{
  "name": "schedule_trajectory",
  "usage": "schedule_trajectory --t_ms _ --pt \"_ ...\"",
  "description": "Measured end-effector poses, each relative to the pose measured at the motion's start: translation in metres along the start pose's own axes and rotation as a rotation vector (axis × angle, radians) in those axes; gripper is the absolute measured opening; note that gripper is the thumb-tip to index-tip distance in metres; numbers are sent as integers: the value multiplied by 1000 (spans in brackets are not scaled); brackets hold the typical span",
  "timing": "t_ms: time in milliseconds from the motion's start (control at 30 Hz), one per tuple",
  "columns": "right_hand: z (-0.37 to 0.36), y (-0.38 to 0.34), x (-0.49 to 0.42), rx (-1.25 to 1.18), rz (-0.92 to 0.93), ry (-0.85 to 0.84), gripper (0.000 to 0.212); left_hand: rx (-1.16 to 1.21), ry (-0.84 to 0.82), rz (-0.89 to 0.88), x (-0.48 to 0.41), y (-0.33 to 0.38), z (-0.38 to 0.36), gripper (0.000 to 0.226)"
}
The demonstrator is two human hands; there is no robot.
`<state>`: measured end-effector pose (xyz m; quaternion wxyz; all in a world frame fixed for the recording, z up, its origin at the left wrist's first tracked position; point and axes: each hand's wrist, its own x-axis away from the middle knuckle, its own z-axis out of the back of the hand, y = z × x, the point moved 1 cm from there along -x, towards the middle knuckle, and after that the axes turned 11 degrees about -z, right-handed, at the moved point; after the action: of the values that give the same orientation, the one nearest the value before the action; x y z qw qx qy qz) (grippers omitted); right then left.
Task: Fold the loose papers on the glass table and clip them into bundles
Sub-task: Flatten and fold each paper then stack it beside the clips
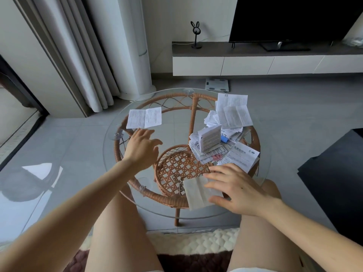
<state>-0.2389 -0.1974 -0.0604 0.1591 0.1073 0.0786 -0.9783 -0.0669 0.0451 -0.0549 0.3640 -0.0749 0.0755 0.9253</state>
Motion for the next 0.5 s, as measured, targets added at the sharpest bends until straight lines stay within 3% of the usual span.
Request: schedule_trajectory --t_ms 200,300,367,500 --pt "9 -7 -20 -80 -10 44 48 -150 -271 80 -43 -18 -12 48" --pt "12 -10 -24 -93 -3 68 47 -117 -345 126 -58 -24 -21 52" --pt "12 -13 -28 -104 3 81 47 -50 -319 144 -60 -25 -24 52" --pt "8 -22 -40 -183 2 118 34 242 -78 209 -40 -24 -10 40"
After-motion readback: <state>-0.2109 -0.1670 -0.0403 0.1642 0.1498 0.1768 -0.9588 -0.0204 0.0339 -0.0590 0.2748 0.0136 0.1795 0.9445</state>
